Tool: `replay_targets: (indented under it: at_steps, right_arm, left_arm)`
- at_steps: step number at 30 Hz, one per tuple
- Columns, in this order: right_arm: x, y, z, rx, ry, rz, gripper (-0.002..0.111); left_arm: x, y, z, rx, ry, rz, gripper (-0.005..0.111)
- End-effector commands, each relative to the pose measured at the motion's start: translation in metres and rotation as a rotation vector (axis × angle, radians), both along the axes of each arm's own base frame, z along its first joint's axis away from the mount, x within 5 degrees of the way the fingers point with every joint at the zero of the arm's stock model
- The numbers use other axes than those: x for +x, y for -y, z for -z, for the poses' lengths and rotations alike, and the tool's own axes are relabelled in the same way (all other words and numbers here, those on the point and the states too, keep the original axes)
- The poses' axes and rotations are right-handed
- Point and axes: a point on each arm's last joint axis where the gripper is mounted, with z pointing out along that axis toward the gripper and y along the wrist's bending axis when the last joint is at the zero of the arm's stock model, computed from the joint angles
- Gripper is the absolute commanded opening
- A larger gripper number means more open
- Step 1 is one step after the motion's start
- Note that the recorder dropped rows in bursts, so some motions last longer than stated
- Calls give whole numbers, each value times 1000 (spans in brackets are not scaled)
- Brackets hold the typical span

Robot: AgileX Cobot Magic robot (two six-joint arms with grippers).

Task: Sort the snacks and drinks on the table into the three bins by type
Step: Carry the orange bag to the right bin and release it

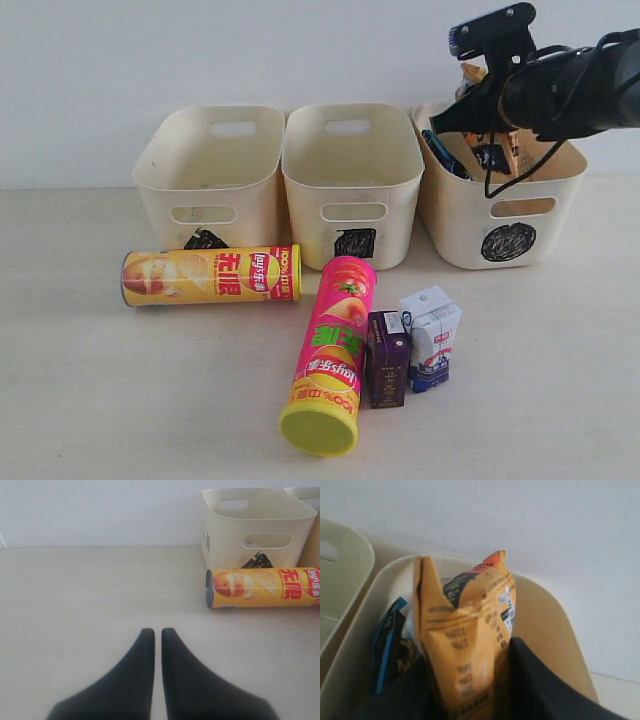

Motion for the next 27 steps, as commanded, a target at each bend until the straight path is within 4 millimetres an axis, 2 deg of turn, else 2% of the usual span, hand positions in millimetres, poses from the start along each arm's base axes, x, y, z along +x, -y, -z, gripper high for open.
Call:
replay_targets:
  at_steps: [1,2,3,6,8,11,12,13,14,17,18,19,22,25,27]
  right_arm:
    - [6,17,-6,101,39,124,72]
    - [6,18,-6,115,39,131,77]
    - [6,19,-6,116,40,136,75]
    - [5,15,-8,132,32,97,65]
    - [2,10,-15,157,30,44,54]
    - [-7,4,-41,242,50,-24,20]
    - [-13,-2,-54,249,57,-106,4]
    - [-16,-5,-59,255,57,-153,0]
    - [-23,-10,-74,236,76,-230,0]
    - [-35,-7,-95,67,144,-290,0]
    - [-41,3,-103,-129,188,-258,0]
    - [-44,9,-107,-236,203,-213,0]
    - [-54,40,-120,-520,211,48,0]
    - [-65,69,-128,-770,142,332,0]
    - [-70,83,-129,-909,58,411,0]
  left_arm:
    - [0,0,-3,-15,21,-1,4]
    - [0,0,-3,-15,21,-1,4]
    - [0,0,-3,-15,21,-1,4]
    - [0,0,-3,-15,21,-1,4]
    - [0,0,-3,-15,21,-1,4]
    - [0,0,-3,-15,21,-1,4]
    - [0,0,-3,-15,21,-1,4]
    - [0,0,-3,-15,21,-1,4]
    - [0,0,-3,-15,21,-1,4]
    - [0,0,-3,-15,21,-1,4]
    - [0,0,-3,-15,21,-1,4]
    - [0,0,-3,-15,21,-1,4]
    - [0,0,-3,-15,21,-1,4]
    - [0,0,-3,-15,21,-1,4]
    - [0,0,-3,-15,21,-1,4]
